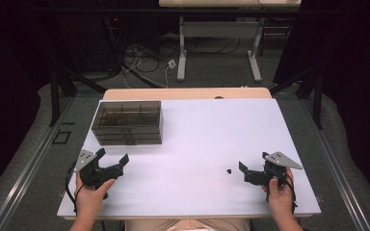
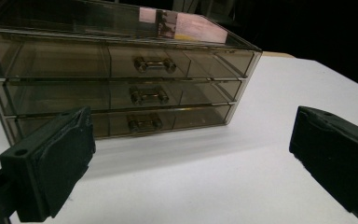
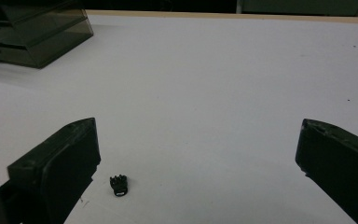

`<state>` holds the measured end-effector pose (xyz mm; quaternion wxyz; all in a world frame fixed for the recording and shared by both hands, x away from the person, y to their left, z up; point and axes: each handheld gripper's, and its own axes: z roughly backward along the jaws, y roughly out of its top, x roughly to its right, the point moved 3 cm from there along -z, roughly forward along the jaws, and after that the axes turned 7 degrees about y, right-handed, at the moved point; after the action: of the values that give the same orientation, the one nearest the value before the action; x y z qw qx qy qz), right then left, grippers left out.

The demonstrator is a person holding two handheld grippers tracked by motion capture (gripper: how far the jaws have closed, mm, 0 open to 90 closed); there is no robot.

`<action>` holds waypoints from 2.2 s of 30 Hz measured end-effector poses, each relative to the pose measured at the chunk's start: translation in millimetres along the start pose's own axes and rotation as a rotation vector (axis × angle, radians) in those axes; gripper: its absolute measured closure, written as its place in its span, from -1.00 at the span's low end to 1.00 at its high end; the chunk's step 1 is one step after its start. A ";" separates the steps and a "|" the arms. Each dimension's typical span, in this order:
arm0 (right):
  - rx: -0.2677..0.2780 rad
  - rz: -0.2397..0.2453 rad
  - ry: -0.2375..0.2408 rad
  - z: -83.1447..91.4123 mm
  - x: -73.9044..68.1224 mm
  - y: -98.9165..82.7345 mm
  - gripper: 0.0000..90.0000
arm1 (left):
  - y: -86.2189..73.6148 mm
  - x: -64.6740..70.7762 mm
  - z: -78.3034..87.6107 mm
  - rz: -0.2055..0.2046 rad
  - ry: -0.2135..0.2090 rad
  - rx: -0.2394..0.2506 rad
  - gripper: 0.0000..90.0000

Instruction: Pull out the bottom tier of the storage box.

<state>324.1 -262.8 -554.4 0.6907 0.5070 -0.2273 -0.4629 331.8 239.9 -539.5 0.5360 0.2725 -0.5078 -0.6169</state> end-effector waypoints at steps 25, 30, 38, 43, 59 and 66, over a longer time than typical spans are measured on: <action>-0.017 -0.046 -0.002 -1.4 4.1 -3.0 -1.00 | 17.4 3.4 -11.1 0.077 -0.046 -0.044 -0.63; -0.014 -0.044 0.000 -1.1 4.6 -2.9 -1.00 | 23.4 11.6 -13.2 0.085 -0.053 -0.051 -0.63; -0.018 -0.049 0.001 -1.0 4.6 -3.1 -1.00 | 31.6 17.6 -24.2 0.120 -0.046 -0.074 -0.53; -0.008 -0.047 0.006 -1.8 5.4 -3.3 -1.00 | 33.4 20.2 -29.2 0.135 -0.039 -0.098 -0.53; -0.027 -0.041 0.011 -1.7 6.5 -4.1 -0.99 | 45.7 38.6 -39.1 0.232 -0.051 -0.183 -0.42; -0.024 -0.054 0.013 -1.9 7.0 -4.0 -0.98 | 46.5 42.6 -46.8 0.255 -0.048 -0.199 -0.38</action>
<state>327.2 -268.1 -559.8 0.6852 0.5077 -0.2035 -0.4809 379.1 188.4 -503.6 0.6221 0.1367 -0.4874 -0.5973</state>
